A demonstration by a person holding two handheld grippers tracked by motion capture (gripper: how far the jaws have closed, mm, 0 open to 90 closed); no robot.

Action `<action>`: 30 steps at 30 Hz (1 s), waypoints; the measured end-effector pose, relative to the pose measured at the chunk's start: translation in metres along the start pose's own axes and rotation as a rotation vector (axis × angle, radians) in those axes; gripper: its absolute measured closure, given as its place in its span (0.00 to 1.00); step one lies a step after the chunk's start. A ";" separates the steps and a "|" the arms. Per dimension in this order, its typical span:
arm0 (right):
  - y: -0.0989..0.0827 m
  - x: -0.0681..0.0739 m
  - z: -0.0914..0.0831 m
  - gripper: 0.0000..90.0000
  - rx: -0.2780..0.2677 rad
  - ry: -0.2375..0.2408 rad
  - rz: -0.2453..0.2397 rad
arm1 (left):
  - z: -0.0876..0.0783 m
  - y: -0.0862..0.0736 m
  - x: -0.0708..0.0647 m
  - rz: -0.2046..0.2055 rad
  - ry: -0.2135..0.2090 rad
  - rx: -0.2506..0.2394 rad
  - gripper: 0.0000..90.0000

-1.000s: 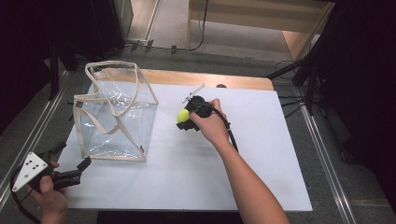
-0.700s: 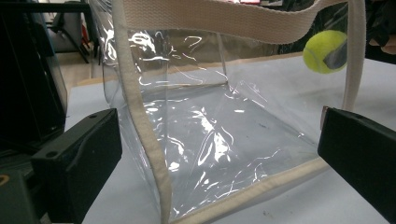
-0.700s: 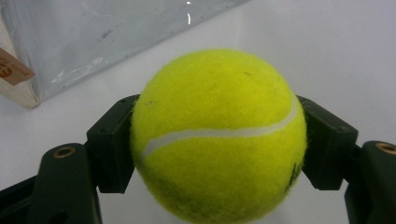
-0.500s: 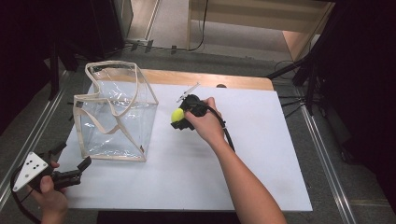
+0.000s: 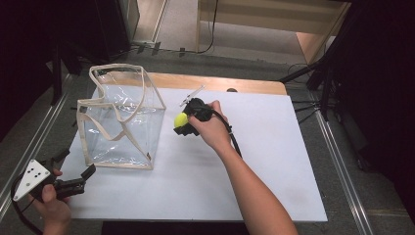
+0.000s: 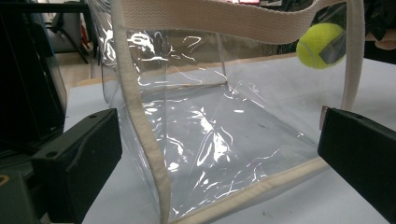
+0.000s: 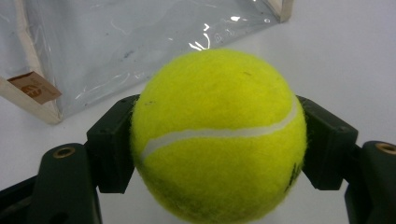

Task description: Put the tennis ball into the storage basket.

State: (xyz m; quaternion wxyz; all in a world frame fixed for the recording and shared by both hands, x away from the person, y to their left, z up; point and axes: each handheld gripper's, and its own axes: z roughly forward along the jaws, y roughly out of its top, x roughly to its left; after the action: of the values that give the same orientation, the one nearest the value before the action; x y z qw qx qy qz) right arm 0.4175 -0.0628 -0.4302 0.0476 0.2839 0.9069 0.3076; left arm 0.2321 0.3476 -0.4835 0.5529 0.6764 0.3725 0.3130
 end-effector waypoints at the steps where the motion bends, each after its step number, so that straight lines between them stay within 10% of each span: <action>1: 0.001 0.000 0.000 0.26 -0.004 0.005 -0.007 | 0.000 0.000 0.000 0.001 0.000 0.001 0.00; 30: 0.028 0.010 -0.023 0.26 -0.041 0.013 -0.054 | 0.000 0.000 -0.001 -0.004 -0.001 -0.003 0.00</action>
State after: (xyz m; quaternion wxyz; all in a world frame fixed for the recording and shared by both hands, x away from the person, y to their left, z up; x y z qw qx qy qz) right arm 0.4169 -0.0516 -0.3946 0.0558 0.2564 0.9079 0.3268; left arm 0.2319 0.3464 -0.4835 0.5549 0.6750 0.3729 0.3121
